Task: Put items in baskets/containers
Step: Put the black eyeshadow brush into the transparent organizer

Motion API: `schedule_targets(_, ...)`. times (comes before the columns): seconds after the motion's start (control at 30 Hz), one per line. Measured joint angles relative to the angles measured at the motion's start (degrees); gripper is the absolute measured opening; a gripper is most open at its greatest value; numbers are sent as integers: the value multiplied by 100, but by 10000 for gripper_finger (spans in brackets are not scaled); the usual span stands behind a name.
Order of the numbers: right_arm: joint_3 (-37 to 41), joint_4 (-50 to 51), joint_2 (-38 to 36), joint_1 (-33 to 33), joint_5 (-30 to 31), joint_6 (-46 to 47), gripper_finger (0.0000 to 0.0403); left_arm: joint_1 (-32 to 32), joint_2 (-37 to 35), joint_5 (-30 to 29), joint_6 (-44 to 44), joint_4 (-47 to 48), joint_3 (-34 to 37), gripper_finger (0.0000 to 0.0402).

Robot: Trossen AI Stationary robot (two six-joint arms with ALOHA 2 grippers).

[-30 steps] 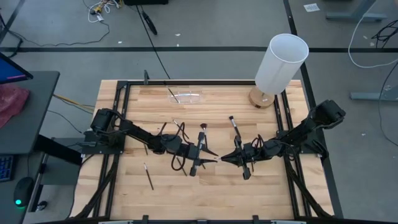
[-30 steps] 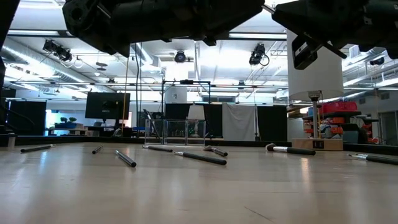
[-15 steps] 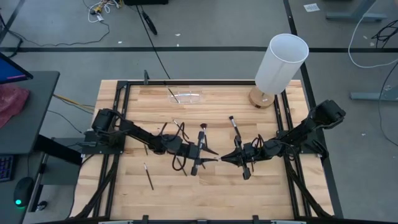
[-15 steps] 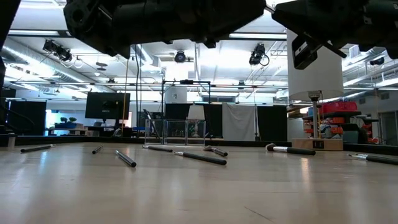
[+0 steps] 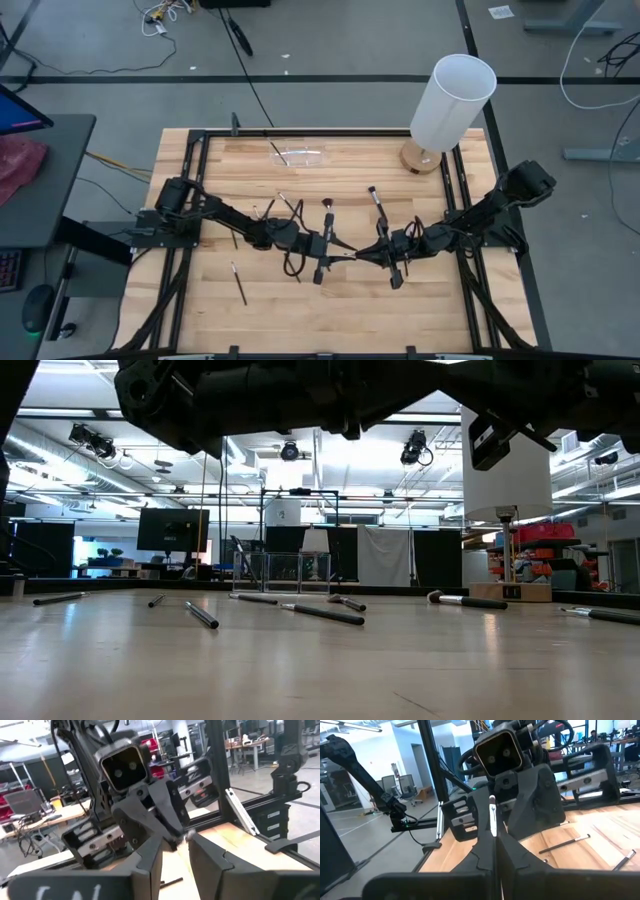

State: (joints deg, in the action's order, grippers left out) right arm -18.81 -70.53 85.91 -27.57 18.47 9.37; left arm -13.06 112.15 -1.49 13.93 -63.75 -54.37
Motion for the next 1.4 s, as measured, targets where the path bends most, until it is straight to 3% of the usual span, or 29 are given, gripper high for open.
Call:
schedule_targets(0.57,2,67,0,-4,-10,-5,6,-4,-41,309,28,81,0,25)
schedule_targets(0.87,-2,311,-7,2,-10,74,44,7,-221,419,-89,578,0,12)
schedule_targets(1.03,17,1165,-57,43,289,501,66,0,-738,-19,-171,1871,2,12)
schedule_targets(1.2,37,2083,-72,128,950,903,90,115,-1569,-1091,-488,3619,-4,12)
schedule_targets(1.3,37,2468,-72,153,1113,1049,101,458,-2055,-1654,-961,4641,-4,12)
schedule_targets(1.4,35,2484,-72,164,1129,1064,106,1081,-2436,-1838,-1523,5458,-7,12)
